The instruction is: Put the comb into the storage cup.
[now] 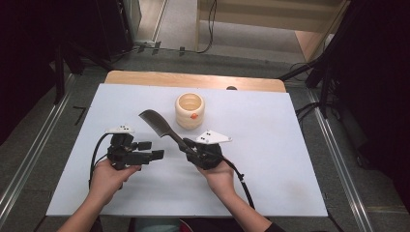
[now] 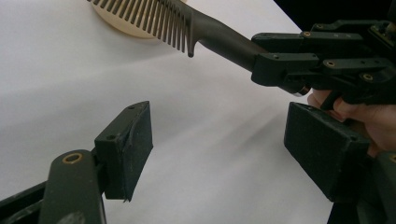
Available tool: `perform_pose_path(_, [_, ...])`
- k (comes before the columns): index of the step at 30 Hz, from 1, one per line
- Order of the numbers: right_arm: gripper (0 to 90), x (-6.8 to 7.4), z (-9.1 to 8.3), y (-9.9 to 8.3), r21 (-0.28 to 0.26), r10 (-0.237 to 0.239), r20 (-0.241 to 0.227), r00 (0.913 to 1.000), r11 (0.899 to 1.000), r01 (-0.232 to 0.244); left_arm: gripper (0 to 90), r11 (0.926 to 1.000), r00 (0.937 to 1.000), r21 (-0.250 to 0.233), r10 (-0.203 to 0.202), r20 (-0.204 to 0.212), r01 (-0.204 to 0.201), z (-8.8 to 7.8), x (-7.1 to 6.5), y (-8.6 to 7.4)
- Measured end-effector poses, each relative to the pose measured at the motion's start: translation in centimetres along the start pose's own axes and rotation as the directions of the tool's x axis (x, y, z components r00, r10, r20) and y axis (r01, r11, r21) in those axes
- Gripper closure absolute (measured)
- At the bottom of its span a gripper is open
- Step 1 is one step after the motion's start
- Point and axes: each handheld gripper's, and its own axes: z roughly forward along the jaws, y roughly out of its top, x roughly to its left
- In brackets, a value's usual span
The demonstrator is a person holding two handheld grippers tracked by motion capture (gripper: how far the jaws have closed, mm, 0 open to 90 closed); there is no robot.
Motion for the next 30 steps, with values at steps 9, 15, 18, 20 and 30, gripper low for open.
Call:
perform_pose_path(9, [70.1, 0.4, 0.9, -0.2, -0.051, -0.004, 0.047, 0.9989, 0.999, 0.006, 24.5, 0.9991, 0.9995, -0.028, -0.032, -0.001, 0.032, 0.2, 0.1, 0.9])
perform_pose_path(15, [70.1, 0.8, 1.7, -0.3, -0.089, 0.004, 0.068, 0.9976, 0.996, 0.003, 24.5, 0.9951, 0.9971, -0.062, -0.076, -0.001, 0.076, 0.1, 0.4, 1.8])
perform_pose_path(18, [70.1, 0.9, 1.8, -0.3, -0.098, 0.005, 0.074, 0.9973, 0.995, 0.003, 24.9, 0.9925, 0.9957, -0.082, -0.092, -0.006, 0.091, 0.0, 0.5, 2.0])
perform_pose_path(20, [70.1, 1.1, 2.0, -0.3, -0.111, 0.011, 0.077, 0.9970, 0.994, -0.003, 25.0, 0.9893, 0.9941, -0.100, -0.108, -0.007, 0.107, 0.0, 0.7, 2.1])
perform_pose_path(30, [70.1, 1.5, 2.6, -0.1, -0.148, 0.031, 0.092, 0.9953, 0.989, -0.017, 25.8, 0.9691, 0.9817, -0.171, -0.187, -0.037, 0.178, 0.5, 1.1, 2.8])
